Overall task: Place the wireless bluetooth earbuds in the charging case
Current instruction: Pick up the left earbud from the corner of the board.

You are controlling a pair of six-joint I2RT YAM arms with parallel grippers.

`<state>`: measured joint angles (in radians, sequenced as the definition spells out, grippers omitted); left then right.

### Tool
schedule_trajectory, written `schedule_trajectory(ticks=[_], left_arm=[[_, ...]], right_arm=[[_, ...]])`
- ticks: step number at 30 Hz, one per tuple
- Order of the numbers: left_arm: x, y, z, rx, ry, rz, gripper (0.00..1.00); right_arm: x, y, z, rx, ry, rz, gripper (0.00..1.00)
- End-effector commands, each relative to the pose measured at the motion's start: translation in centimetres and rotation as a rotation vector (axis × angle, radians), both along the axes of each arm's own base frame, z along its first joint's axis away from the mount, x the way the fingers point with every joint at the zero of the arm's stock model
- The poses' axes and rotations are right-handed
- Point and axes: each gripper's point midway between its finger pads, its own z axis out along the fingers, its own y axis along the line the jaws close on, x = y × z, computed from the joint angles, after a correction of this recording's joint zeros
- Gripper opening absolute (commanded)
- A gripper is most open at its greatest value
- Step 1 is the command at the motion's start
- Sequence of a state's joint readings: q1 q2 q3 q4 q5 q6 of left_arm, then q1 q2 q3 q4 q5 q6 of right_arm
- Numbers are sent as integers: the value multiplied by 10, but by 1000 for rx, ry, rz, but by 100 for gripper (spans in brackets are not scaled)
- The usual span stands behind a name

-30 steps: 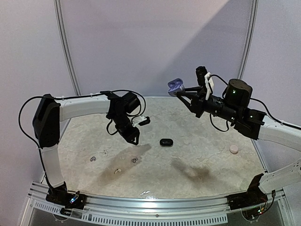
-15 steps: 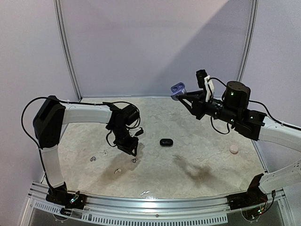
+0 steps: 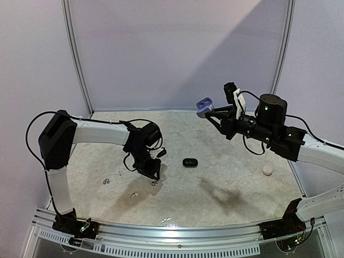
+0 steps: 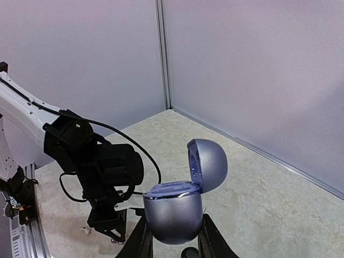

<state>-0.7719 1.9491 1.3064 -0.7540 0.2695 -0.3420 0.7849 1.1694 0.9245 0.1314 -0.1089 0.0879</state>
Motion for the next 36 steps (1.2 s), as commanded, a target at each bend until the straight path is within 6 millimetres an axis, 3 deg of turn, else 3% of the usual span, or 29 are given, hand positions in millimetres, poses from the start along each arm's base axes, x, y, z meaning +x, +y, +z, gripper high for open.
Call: schedule_trajectory(ticks=[1, 13, 21, 28, 36], left_arm=[[-6, 9, -17, 45, -6, -13, 28], [-12, 12, -11, 59, -48, -67, 27], [7, -4, 12, 24, -121, -126, 28], [-6, 8, -7, 50, -67, -102, 26], [-18, 11, -16, 56, -38, -96, 26]], right_arm=[[-5, -8, 1, 3, -8, -5, 0], [-10, -12, -4, 0, -1, -6, 0], [-13, -14, -7, -1, 7, 2, 0], [-16, -16, -7, -12, 3, 4, 0], [-18, -20, -9, -19, 2, -2, 0]])
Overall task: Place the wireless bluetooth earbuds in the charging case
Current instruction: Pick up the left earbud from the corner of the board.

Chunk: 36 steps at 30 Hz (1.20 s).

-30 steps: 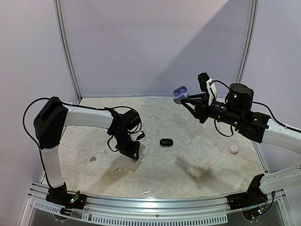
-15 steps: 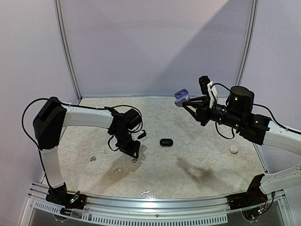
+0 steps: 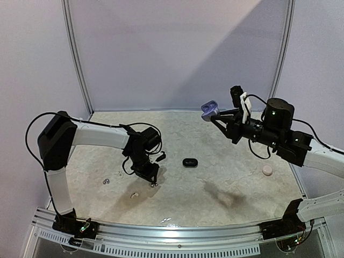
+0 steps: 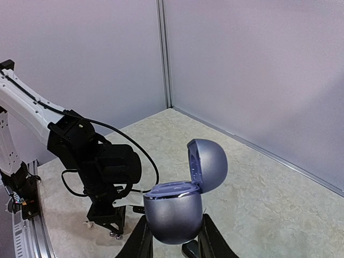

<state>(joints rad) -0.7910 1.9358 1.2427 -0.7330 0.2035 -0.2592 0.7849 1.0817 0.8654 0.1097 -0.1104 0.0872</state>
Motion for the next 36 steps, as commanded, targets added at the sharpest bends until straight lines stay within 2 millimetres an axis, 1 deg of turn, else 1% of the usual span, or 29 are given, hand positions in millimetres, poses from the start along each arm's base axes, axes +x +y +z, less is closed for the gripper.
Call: schedule_trajectory(ticks=[1, 4, 8, 9, 11, 14, 17, 23, 25, 28, 30, 36], left_arm=[[-11, -2, -3, -6, 13, -8, 26], [-16, -5, -1, -9, 13, -25, 26], [-32, -9, 11, -45, 16, -69, 27], [-36, -8, 13, -52, 11, -77, 27], [-43, -1, 11, -40, -3, -85, 28], [-41, 5, 5, -13, -31, -84, 28], [-39, 2, 3, -14, -36, -90, 26], [-51, -5, 15, -48, -49, -145, 29], [-55, -1, 15, -39, -59, -150, 30], [-59, 12, 6, -6, -65, -150, 31], [-54, 12, 5, 4, -89, -155, 31], [-45, 3, 11, -12, -123, -164, 32]], right_arm=[[-3, -6, -8, -23, 6, -4, 0], [-4, -7, -8, -21, 6, -8, 0], [-5, -10, -8, -26, 8, -13, 0], [-5, -10, -8, -28, 6, -13, 0], [-5, -11, -8, -30, 3, -18, 0], [-5, -11, -6, -27, -8, -18, 0], [-5, -10, -6, -28, -8, -14, 0], [-5, -12, -7, -42, -18, -20, 0], [-5, -13, -6, -43, -24, -24, 0], [-5, -13, -6, -41, -29, -22, 0], [-6, -12, -6, -37, -29, -19, 0], [-4, -10, -7, -32, -26, -16, 0]])
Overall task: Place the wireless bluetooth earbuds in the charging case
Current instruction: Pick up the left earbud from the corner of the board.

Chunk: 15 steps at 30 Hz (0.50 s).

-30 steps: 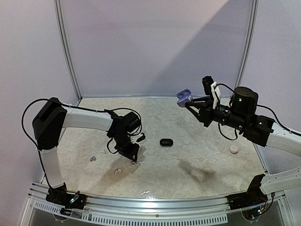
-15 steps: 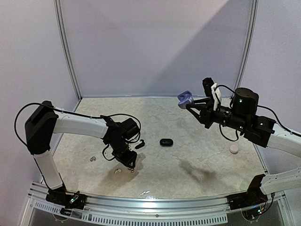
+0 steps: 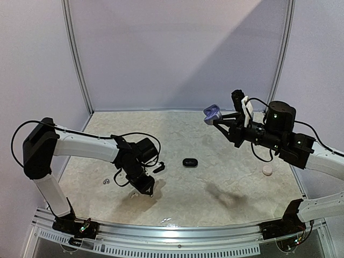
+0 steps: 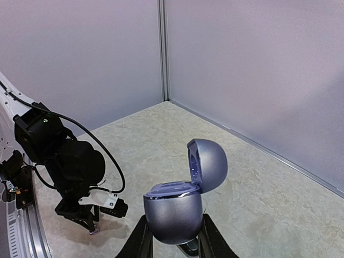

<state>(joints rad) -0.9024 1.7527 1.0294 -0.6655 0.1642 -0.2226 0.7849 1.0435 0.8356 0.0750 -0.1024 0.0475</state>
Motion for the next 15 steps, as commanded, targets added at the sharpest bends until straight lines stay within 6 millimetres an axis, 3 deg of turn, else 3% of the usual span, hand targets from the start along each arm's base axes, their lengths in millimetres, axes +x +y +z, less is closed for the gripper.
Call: schedule_trajectory(ticks=[1, 8, 15], left_arm=[[10, -8, 4, -13, -64, -24, 32], [6, 0, 2, 11, -62, -32, 23], [-8, 6, 8, -2, -42, -36, 27]], right_arm=[[1, -3, 4, 14, -15, -11, 0], [1, -4, 2, 10, -11, -16, 0], [1, -6, 3, 6, -14, -22, 0]])
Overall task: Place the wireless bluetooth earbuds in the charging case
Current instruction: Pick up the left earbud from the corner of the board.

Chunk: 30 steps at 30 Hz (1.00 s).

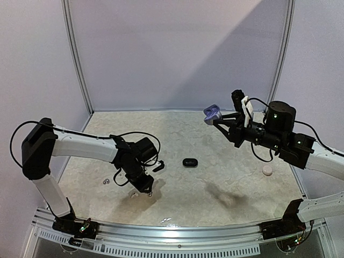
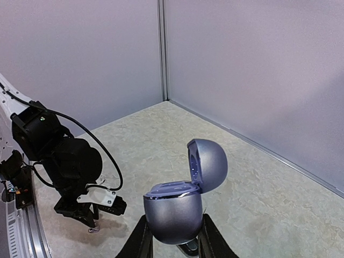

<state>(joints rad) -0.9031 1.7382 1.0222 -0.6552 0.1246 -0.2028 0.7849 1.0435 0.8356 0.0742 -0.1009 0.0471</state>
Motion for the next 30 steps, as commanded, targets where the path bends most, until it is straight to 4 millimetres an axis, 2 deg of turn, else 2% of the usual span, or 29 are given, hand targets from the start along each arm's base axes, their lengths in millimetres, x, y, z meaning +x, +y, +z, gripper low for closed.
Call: schedule_trajectory(ticks=[1, 11, 15, 26, 30], left_arm=[[-16, 4, 4, -10, 3, -30, 28], [-6, -5, 2, -17, -38, -42, 28], [-7, 0, -6, 7, -36, -44, 27], [-4, 0, -12, 26, -44, -50, 18], [-2, -1, -10, 31, -57, -51, 6]], right_arm=[[1, -5, 3, 6, -14, -20, 0], [2, -3, 3, 9, -12, -19, 0], [2, -4, 2, 8, -11, -20, 0], [2, -6, -1, 0, -9, -28, 0], [1, -7, -1, -3, -11, -28, 0]])
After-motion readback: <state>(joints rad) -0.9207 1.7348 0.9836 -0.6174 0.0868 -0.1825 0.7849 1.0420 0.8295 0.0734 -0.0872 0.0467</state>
